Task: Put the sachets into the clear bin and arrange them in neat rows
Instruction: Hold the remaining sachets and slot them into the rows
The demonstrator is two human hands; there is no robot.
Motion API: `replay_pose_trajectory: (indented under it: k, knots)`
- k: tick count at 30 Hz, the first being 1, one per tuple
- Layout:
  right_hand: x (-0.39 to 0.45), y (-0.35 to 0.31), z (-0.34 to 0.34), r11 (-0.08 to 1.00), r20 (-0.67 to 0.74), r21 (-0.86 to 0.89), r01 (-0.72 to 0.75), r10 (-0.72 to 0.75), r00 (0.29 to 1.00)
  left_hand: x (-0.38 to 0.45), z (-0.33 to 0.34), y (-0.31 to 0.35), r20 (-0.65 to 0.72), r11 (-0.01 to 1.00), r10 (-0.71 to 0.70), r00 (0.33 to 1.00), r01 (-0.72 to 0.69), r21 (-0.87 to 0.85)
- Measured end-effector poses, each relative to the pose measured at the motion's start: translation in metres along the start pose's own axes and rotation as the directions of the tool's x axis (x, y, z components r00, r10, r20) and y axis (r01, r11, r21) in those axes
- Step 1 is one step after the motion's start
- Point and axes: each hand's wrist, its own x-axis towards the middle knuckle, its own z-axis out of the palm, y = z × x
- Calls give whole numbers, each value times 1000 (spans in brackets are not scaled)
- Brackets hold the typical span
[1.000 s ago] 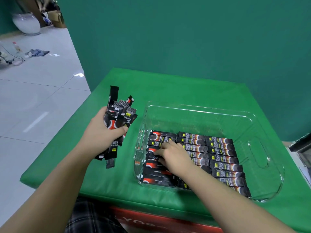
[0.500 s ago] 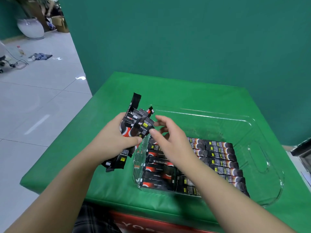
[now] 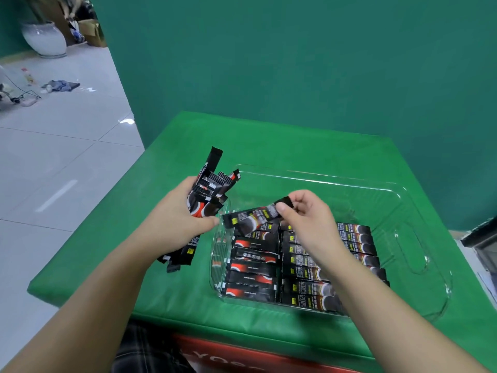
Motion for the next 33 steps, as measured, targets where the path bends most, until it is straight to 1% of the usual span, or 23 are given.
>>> replay_pose_trajectory:
  k: [2, 3, 6, 9, 18, 24, 28, 30, 33]
  knots:
    - [0, 13, -14, 998, -38, -15, -62, 62, 997, 0, 0, -3, -1, 1000, -8, 1000, 8, 2]
    - [0, 20, -19, 994, -34, -48, -99, 97, 995, 0, 1, -4, 0, 1000, -11, 1000, 11, -2]
    - [-6, 42, -24, 962, 32, -196, -191, 201, 979, 1, 5, -6, 1, 1000, -19, 1000, 19, -22]
    - [-13, 57, -16, 941, 53, -252, -225, 246, 968, 2, 8, -5, -10, 998, -18, 1000, 17, -53]
    - [-12, 67, 19, 921, 56, -261, -288, 312, 948, 2, 10, -8, -4, 994, -31, 1000, 30, -105]
    - [-21, 64, 20, 936, 16, -275, -219, 232, 973, 2, 10, -8, 7, 993, -32, 999, 33, -117]
    - [-22, 60, 16, 948, 54, -203, -245, 260, 964, 3, 10, -9, 10, 992, -30, 999, 31, -121]
    - [-22, 62, 18, 940, 69, -235, -247, 270, 960, 3, 10, -9, 10, 992, -26, 1000, 27, -120]
    - [-24, 65, 23, 912, 91, -335, -237, 282, 955, 3, 10, -9, 3, 993, -19, 1000, 20, -120]
